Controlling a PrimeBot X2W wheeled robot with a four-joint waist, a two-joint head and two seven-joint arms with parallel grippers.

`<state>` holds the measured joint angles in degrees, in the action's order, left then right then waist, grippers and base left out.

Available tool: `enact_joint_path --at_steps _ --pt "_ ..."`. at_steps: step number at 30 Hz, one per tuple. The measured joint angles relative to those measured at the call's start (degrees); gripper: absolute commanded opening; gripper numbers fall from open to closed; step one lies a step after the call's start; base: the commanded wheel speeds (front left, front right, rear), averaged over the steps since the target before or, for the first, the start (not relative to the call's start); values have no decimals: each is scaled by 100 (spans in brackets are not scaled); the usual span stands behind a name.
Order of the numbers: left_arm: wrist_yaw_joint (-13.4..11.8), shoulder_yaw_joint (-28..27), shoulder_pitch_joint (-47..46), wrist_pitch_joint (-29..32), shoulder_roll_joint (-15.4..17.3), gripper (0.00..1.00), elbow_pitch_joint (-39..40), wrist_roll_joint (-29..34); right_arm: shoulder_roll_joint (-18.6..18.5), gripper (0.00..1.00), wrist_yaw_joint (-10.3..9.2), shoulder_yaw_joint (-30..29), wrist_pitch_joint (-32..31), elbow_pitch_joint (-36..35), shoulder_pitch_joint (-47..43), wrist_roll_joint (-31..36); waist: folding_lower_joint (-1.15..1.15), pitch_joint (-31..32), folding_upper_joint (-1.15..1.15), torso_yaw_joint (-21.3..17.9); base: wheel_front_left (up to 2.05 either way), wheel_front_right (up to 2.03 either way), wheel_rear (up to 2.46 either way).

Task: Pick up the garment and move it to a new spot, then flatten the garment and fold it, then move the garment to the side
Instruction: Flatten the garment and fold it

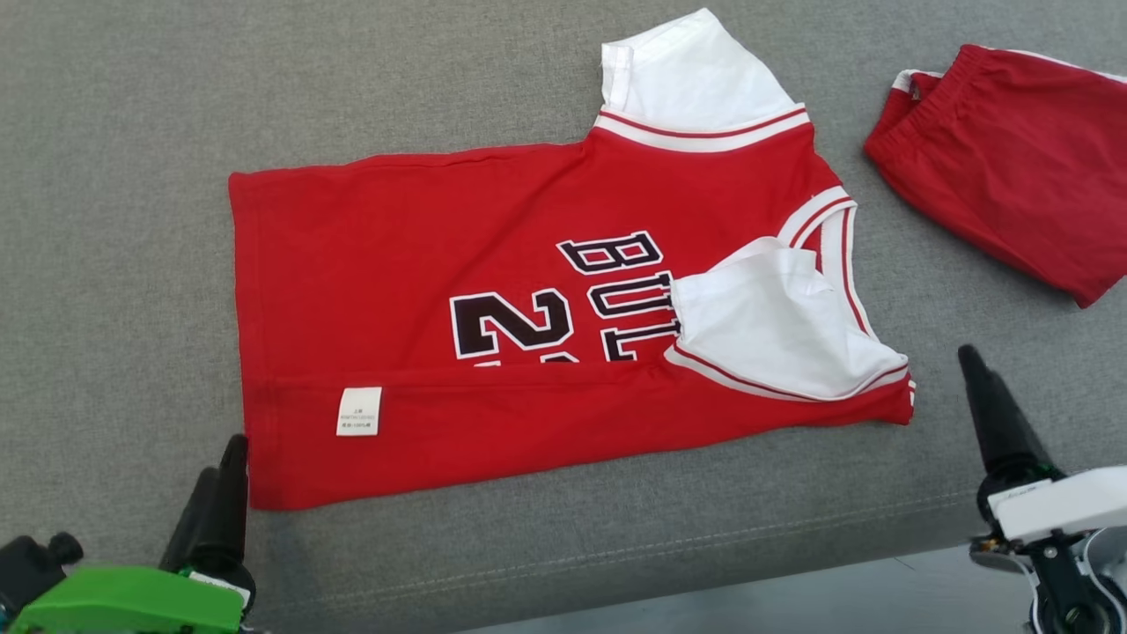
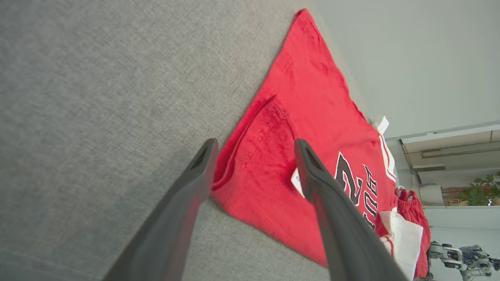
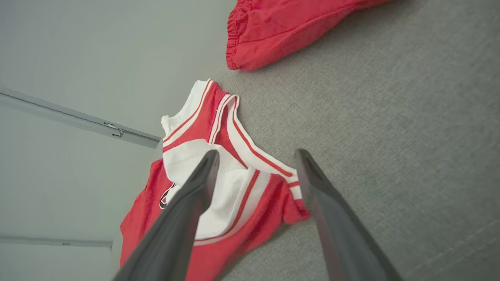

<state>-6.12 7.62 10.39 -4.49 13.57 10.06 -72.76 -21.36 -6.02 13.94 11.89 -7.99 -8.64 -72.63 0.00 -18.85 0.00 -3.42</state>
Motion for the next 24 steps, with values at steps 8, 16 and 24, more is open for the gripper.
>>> enact_joint_path --at_steps 8,16,24 --pt "126 213 -1170 748 1018 100 751 471 -886 100 -76 113 -555 -491 1239 809 0 -208 0 -26 0 0 0" --pt "278 346 -2581 2035 1861 100 754 276 -1324 100 -116 282 -1667 -231 3061 1177 0 -651 0 -49 0 0 0" --pt "422 403 -3757 2934 2213 100 386 -98 -1385 100 -121 286 -2462 498 4328 1541 0 -1136 0 -5 0 0 0"
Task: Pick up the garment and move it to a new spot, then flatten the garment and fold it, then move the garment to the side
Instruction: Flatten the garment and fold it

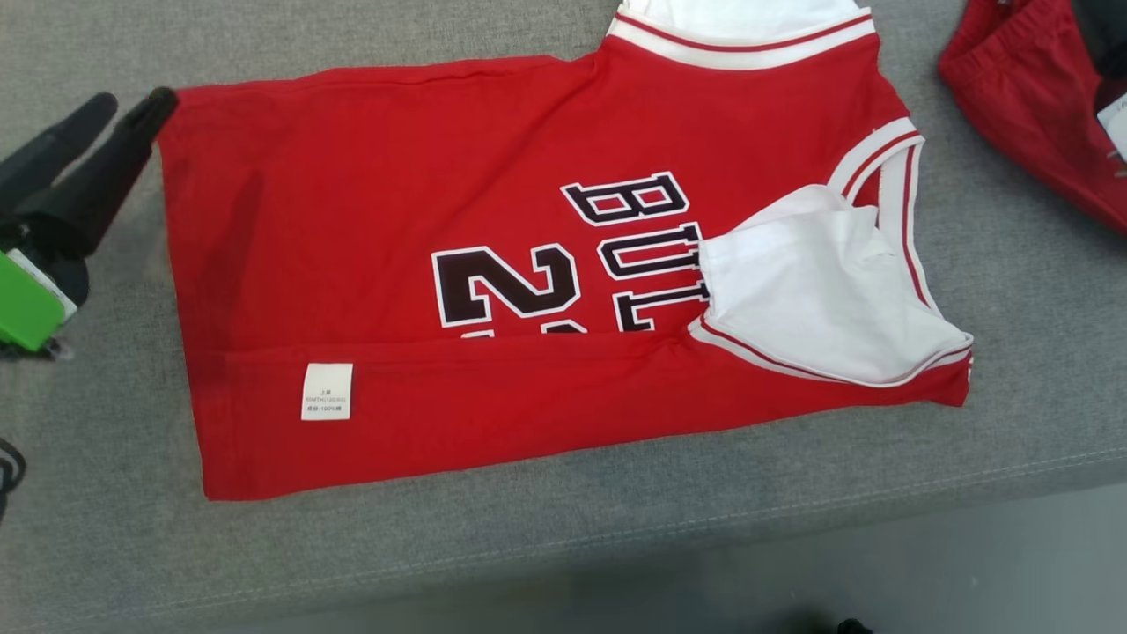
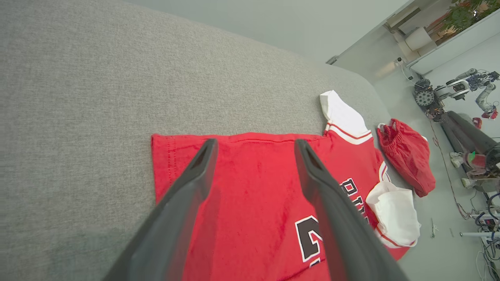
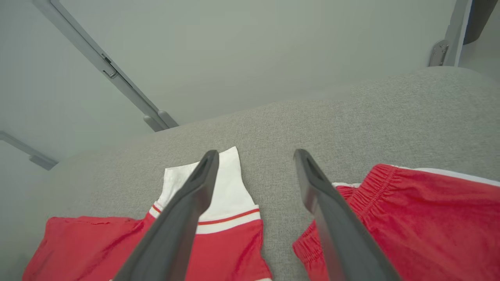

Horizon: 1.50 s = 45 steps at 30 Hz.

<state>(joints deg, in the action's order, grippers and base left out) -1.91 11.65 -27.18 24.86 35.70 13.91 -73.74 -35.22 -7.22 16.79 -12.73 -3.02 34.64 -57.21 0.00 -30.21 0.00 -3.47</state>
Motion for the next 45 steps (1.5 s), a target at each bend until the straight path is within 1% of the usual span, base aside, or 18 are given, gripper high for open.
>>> enact_joint_path --at_steps 3,8,10,14,16,22,27,29,30,31,34,35,36,37,39,45 --pt "47 2 -347 213 136 100 -225 -12 96 100 0 52 -237 267 391 192 0 -210 0 28 0 0 0" --pt "194 115 -577 591 433 100 -627 58 488 100 0 350 -510 457 957 350 0 -548 0 55 0 0 0" --pt "213 90 -640 656 500 100 -810 56 626 100 0 414 -560 554 1111 400 0 -669 0 53 0 0 0" --pt "242 -79 -821 661 483 100 -1132 -16 856 100 0 449 -606 777 1395 436 0 -869 0 16 0 0 0" --pt "263 -96 -895 672 442 100 -1217 -87 891 100 0 437 -627 892 1480 479 0 -942 0 -18 0 0 0" --pt "501 -34 -1117 880 200 100 -1370 -492 956 100 0 416 -657 1311 1607 619 0 -1067 0 -106 0 0 0" --pt "601 -4 -1229 990 189 100 -1515 -542 1063 100 0 437 -671 1486 1763 691 0 -1085 0 -98 0 0 0" --pt "617 8 -1276 992 188 88 -1557 -542 1101 100 0 458 -703 1541 1796 722 0 -1092 0 -91 0 0 0" --pt "639 10 -1289 998 188 68 -1584 -542 1120 100 0 467 -706 1569 1808 736 0 -1095 0 -86 0 0 0" --pt "648 14 -1298 999 187 53 -1621 -542 1135 100 0 474 -708 1601 1822 737 0 -1098 0 -81 0 0 0" --pt "657 26 -1345 1024 163 29 -1725 -553 1160 100 0 491 -708 1683 1880 755 0 -1104 0 -61 0 0 0" --pt "678 41 -1362 1024 147 24 -1749 -558 1166 100 0 493 -708 1705 1906 778 0 -1105 0 -54 0 0 0" --pt "698 57 -1374 1025 127 21 -1772 -561 1172 100 0 495 -708 1728 1926 787 0 -1105 0 -46 0 0 0" --pt "701 79 -1388 1025 108 16 -1790 -575 1174 100 0 499 -708 1751 1939 787 0 -1104 0 -39 0 0 0" --pt "747 138 -1423 1037 43 0 -1827 -593 1182 100 0 545 -709 1834 1972 801 0 -1099 0 -14 0 0 0" --pt "804 312 -1542 1038 -120 0 -1876 -593 1215 100 0 572 -724 1987 2159 883 0 -1086 0 54 0 0 0"
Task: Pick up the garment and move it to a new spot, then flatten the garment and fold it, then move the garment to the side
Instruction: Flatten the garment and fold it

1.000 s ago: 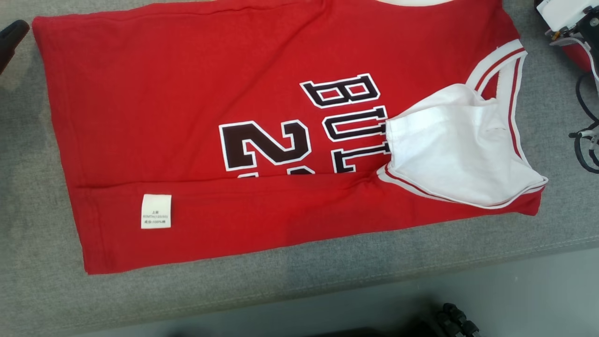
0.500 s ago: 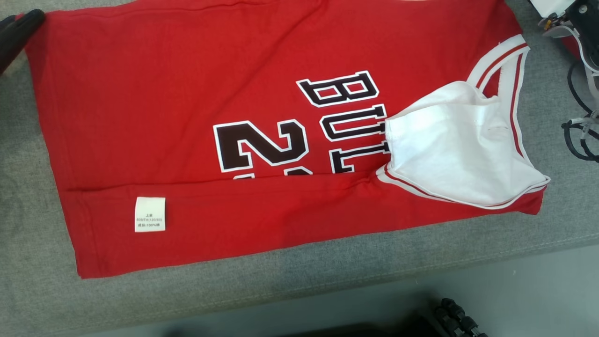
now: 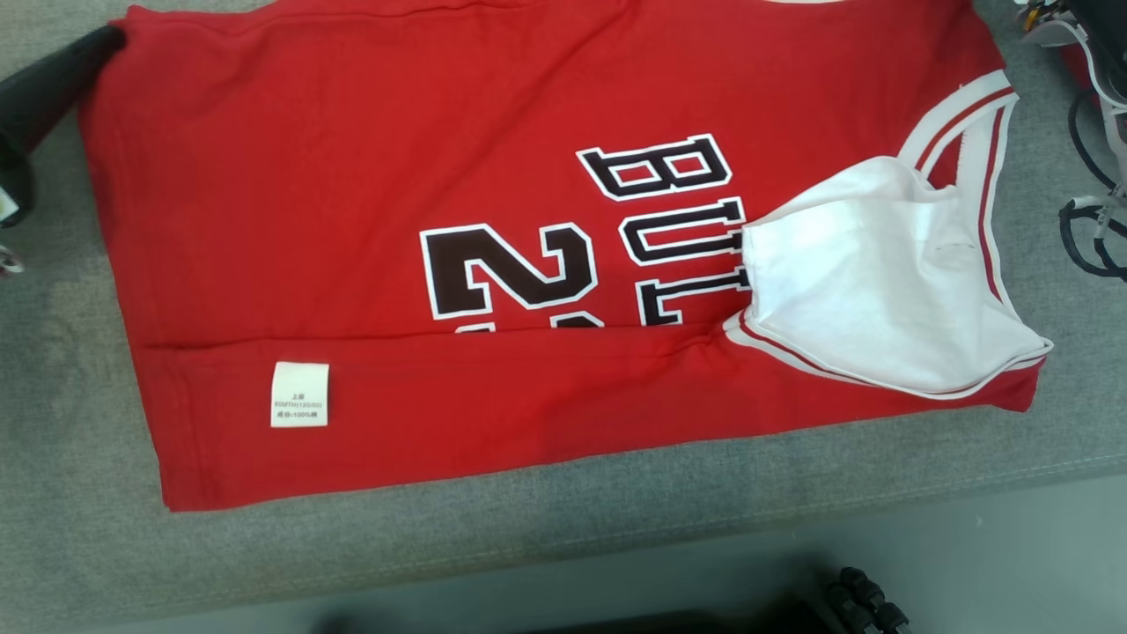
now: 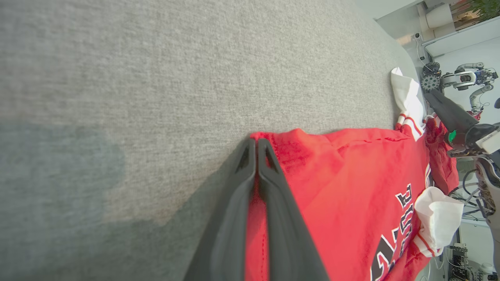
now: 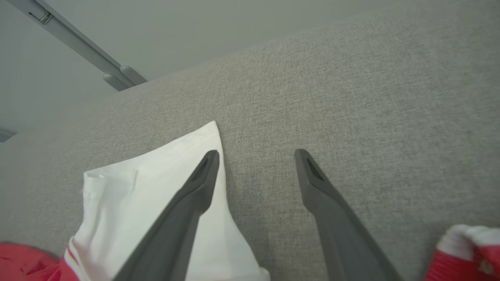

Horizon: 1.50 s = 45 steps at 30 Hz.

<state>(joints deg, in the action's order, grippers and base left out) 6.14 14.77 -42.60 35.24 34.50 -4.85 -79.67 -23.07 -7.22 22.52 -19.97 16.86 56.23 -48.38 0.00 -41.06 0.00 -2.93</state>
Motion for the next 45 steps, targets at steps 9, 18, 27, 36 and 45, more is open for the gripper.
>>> enact_joint_path --at_steps 9,18,27,36,45 --pt "62 287 -120 9 -291 0 4 0 89 100 0 114 -127 253 293 65 0 28 0 219 0 0 0" --pt "76 443 -154 53 -439 0 12 0 149 100 0 204 -213 519 467 192 0 60 0 460 0 0 0" --pt "92 404 -211 49 -414 0 36 -51 182 100 0 201 -285 686 670 209 0 -23 0 551 0 0 0" --pt "93 433 -234 43 -424 0 116 -85 182 100 0 209 -326 844 740 259 0 -110 0 589 0 0 0" --pt "93 523 -257 -1 -457 0 192 -86 204 100 0 256 -326 969 857 275 0 -133 0 636 0 0 0"
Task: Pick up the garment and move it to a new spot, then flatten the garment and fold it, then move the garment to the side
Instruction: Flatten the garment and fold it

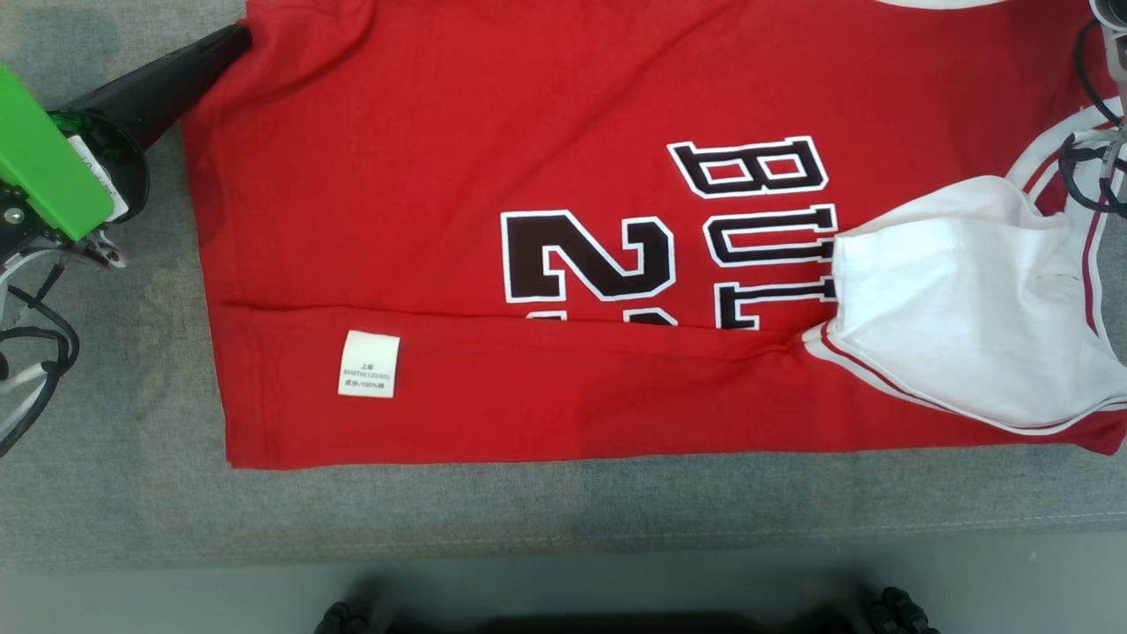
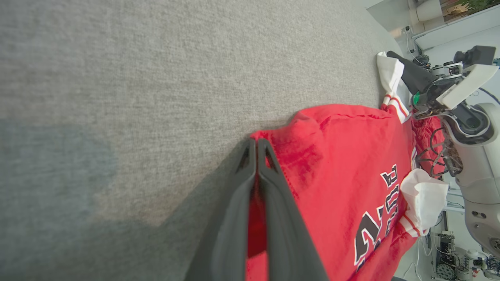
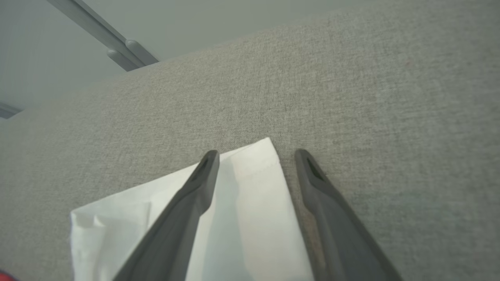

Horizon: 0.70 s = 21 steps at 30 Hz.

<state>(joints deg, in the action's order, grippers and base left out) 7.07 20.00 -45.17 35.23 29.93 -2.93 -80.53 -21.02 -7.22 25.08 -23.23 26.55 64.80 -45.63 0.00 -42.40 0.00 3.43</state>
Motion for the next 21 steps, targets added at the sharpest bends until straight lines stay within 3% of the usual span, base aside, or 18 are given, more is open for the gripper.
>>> enact_joint_path --at_steps 8,11,12,15,16,19,21 --pt "0 27 -32 -33 -8 0 13 -33 19 100 7 22 0 85 86 40 0 -22 0 53 0 0 0" --pt "0 37 -34 -57 -8 0 22 -34 18 85 13 30 0 116 118 51 0 -31 0 68 0 0 0" --pt "0 41 -34 -57 -8 0 25 -34 16 85 13 31 2 133 133 57 0 -34 0 73 0 0 0" --pt "0 59 -35 -75 -8 0 29 -34 14 73 15 43 36 178 158 83 0 -39 0 88 0 0 0" --pt "0 66 -36 -76 -8 0 30 -35 12 55 24 56 51 190 160 85 0 -39 0 92 0 0 0" --pt "0 83 -36 -100 -11 0 32 -47 14 42 63 78 59 227 162 85 0 -36 0 106 0 0 0" --pt "0 89 -36 -107 -12 0 33 -47 22 19 67 91 60 242 164 85 0 -34 0 113 0 0 0"
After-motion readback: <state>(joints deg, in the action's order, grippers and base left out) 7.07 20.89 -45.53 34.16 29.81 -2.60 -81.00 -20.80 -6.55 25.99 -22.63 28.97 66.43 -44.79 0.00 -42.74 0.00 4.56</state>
